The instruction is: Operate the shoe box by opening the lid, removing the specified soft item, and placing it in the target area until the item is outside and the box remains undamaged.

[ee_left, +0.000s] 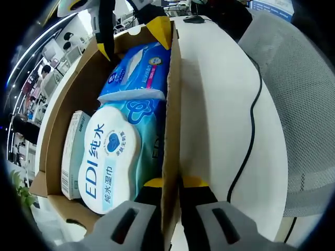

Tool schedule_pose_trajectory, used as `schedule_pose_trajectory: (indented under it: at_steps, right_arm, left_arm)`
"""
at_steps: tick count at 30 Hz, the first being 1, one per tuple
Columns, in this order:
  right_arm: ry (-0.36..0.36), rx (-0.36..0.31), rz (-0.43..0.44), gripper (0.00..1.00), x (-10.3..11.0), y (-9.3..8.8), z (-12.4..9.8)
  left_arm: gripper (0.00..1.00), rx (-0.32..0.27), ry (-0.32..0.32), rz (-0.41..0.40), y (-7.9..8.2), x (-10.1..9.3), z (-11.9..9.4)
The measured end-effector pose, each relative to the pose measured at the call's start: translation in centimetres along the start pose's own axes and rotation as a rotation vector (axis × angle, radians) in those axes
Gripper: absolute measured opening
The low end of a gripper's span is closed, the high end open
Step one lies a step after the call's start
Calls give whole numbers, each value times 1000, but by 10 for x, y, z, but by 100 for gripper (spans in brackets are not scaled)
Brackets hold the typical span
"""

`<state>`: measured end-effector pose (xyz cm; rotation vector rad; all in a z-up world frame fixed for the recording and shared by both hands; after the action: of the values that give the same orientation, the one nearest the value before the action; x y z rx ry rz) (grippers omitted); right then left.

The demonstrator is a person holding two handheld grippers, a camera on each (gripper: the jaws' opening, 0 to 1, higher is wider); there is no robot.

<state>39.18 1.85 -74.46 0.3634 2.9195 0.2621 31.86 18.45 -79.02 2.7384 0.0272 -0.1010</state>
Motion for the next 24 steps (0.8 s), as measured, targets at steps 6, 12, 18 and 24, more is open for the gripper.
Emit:
schedule_pose_trajectory:
  at_steps: [6, 12, 18, 24]
  right_arm:
    - [0, 11, -8, 76, 3, 2, 6]
    - [-5, 46, 45, 68, 14, 7, 24]
    - [-19, 73, 31, 68, 13, 6, 29]
    - [-17, 96, 19, 69, 14, 4, 37]
  left_arm:
    - [3, -1, -2, 2, 0, 0, 0]
    - [3, -3, -2, 8, 1, 0, 0]
    - [3, -5, 0, 6, 1, 0, 0]
    - [3, -4, -1, 7, 1, 0, 1]
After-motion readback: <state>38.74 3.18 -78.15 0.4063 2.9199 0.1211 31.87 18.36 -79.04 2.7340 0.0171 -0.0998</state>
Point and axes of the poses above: the point that each gripper's makers call its tool centre point, and the gripper's own axes: z roughly forward along the fingers, x roughly to its left, y roughly out of its top, the point moved 3 cm from there along -z, roughly backward along the fingers, and after that the axes turned 14 degrees about -y, right-handed, at the moved point
